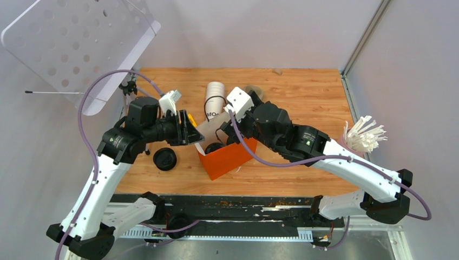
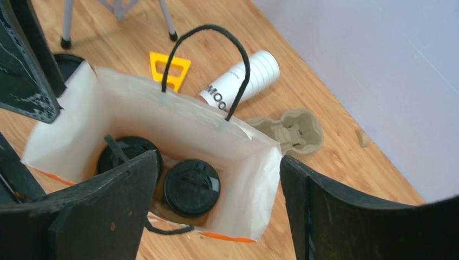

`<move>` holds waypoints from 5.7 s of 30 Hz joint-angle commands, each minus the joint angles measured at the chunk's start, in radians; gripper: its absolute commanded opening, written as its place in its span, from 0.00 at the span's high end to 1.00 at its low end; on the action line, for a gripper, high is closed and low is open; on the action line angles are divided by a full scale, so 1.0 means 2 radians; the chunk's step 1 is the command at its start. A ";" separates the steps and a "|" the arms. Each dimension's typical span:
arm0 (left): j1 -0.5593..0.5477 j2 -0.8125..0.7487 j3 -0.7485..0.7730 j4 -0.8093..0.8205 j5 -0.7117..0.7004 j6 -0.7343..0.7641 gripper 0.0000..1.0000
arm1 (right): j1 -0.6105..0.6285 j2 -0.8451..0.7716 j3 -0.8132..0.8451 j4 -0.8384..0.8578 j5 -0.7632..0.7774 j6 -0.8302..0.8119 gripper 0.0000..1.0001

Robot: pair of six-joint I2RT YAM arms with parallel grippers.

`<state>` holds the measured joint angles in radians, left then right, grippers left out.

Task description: Pack the takeout coffee

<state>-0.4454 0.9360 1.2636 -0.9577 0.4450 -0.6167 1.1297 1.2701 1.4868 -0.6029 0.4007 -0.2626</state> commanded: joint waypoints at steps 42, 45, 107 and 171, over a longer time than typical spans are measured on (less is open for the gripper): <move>-0.001 -0.022 0.102 -0.071 -0.179 0.170 0.00 | -0.341 -0.005 0.040 -0.092 0.014 0.142 0.10; -0.001 -0.027 0.082 -0.058 -0.164 0.177 0.00 | -0.364 -0.016 0.048 -0.150 0.042 0.134 0.11; -0.015 -0.093 0.074 -0.059 -0.054 0.185 0.00 | -0.479 -0.128 -0.074 -0.301 0.168 0.115 0.82; -0.015 -0.078 0.066 -0.041 -0.095 0.144 0.00 | -0.479 -0.061 0.305 -0.291 -0.073 0.165 1.00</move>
<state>-0.4717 0.7666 1.3830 -1.0859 0.2485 -0.3115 0.1753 1.1454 2.1387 -1.2579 0.4862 -0.0811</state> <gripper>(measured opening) 1.000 0.009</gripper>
